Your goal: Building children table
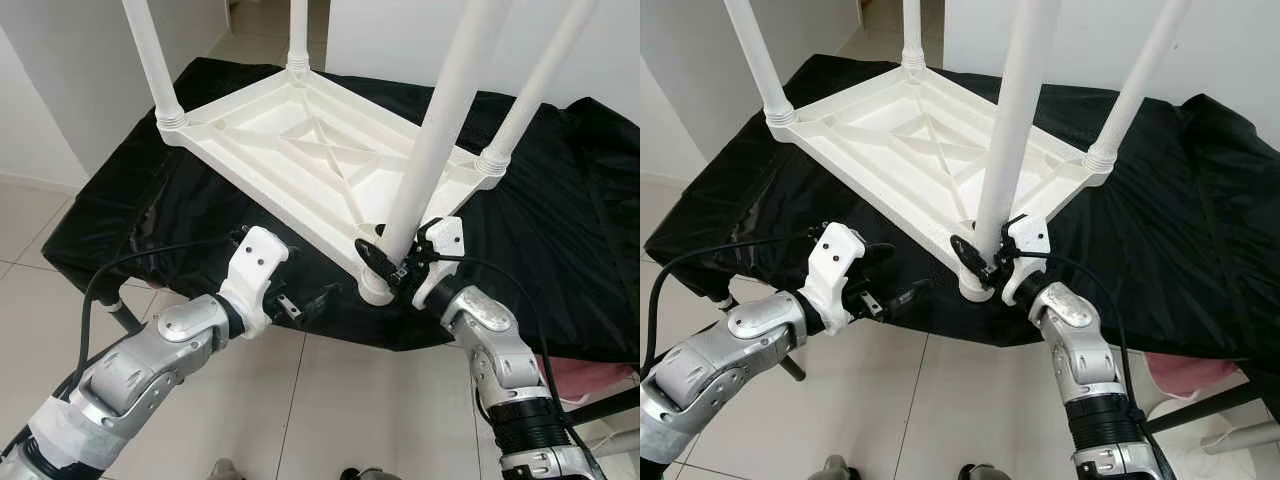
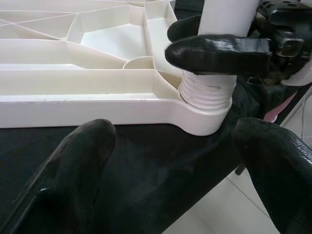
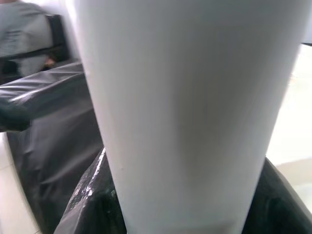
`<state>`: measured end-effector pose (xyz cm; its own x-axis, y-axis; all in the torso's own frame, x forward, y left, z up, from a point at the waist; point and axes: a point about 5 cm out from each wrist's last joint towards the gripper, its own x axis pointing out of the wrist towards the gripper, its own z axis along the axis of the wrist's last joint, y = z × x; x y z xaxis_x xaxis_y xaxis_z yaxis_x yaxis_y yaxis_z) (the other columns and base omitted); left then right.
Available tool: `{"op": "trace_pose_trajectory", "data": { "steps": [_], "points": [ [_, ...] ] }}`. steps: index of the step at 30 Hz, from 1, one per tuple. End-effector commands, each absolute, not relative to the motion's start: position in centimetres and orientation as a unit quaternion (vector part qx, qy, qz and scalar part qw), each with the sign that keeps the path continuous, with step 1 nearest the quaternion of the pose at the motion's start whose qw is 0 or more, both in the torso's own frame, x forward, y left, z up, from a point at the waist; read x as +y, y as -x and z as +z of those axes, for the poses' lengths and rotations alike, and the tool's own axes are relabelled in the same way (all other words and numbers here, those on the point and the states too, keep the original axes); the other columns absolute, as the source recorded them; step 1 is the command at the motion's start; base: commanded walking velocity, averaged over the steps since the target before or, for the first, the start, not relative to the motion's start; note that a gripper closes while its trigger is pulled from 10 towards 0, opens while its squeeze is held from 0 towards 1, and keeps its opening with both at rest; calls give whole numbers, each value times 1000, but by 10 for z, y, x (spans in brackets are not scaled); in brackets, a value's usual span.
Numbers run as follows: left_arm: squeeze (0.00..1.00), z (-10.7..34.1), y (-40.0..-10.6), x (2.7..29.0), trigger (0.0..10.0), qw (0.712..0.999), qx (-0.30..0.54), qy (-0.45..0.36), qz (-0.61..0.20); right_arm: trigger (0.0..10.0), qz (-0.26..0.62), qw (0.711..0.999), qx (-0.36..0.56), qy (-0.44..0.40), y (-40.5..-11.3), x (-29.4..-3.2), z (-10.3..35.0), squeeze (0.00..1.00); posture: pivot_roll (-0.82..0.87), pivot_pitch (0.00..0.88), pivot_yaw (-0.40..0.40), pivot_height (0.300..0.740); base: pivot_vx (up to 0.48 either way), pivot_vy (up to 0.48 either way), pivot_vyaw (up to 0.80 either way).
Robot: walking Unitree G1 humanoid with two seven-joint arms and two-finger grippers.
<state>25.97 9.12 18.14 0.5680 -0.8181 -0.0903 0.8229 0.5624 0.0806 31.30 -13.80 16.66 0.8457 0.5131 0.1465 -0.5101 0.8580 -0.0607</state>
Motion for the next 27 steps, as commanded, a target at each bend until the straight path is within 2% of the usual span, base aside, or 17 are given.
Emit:
{"op": "trace_pose_trajectory", "data": {
  "steps": [1,2,3,8,10,11,12,21,22,27],
  "points": [
    [0,180,-246,85,10000,812,29,-55,-580,10000,146,988,-42,-20,-316,-152,156,0,58,127,-26,740,0,0,0],
    [0,180,-246,85,10000,812,29,-55,-580,10000,146,988,-42,-20,-316,-152,156,0,58,127,-26,740,0,0,0],
    [0,180,-246,85,10000,812,31,-53,-580,10000,93,994,-39,-27,-315,-152,155,0,57,129,-26,740,0,0,0],
    [0,179,-245,84,10000,812,32,-53,-581,10000,28,998,-40,-36,-311,-150,153,0,57,133,-28,740,0,0,0],
    [0,179,-245,84,10000,812,33,-51,-580,10000,-36,997,-39,-61,-302,-138,147,0,63,137,-31,740,0,0,0],
    [0,179,-245,84,10000,812,33,-51,-580,10000,-36,997,-39,-61,-302,-138,147,0,63,137,-31,740,0,0,0],
    [0,179,-244,83,10000,813,33,-49,-580,10000,-58,994,-36,-81,-297,-127,146,0,63,136,-30,740,0,0,0],
    [0,179,-244,82,10000,811,34,-49,-582,10000,-41,993,-64,-88,-296,-125,157,0,51,135,-26,740,0,0,0],
    [0,179,-245,82,10000,811,34,-49,-582,10000,-38,993,-70,-84,-296,-126,159,1000,51,135,-26,740,0,0,0],
    [0,180,-247,81,10000,812,31,-47,-581,10000,-11,993,-89,-80,-295,-127,165,1000,40,141,-27,740,0,0,0]
  ]
}}
